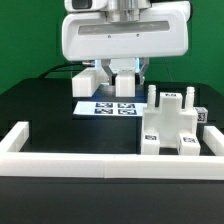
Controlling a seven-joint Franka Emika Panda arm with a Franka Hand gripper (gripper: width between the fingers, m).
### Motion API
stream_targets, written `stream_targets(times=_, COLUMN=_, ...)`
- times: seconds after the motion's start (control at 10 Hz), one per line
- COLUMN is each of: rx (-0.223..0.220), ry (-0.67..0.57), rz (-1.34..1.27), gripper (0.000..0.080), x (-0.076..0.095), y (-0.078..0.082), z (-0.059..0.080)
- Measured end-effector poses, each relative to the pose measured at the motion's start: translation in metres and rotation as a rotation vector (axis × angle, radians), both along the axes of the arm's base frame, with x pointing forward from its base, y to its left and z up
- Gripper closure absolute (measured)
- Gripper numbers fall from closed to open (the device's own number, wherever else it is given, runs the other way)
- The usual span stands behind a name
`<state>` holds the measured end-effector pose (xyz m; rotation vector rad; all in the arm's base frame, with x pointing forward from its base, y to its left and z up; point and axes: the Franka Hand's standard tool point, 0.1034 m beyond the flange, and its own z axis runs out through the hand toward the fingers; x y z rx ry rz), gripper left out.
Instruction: Assemble chair
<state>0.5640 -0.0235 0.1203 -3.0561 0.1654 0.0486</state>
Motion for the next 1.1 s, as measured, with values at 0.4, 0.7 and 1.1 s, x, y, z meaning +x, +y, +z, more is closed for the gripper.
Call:
stream_targets(times=0.4, rx=-0.001, ry=-0.015, rz=-0.026, gripper=0.0509, x=0.007, y=0.025, z=0.017)
stream_targets(times=0.7, rx=0.003, ry=-0.013, rz=-0.075, gripper=0.0509, x=0.012, y=0.071, z=0.021)
stream_targets(times=1.1, rx=-0.002, ry=-0.006, rz=-0.096, gripper=0.0509, x=0.012, y=0.081, z=0.012)
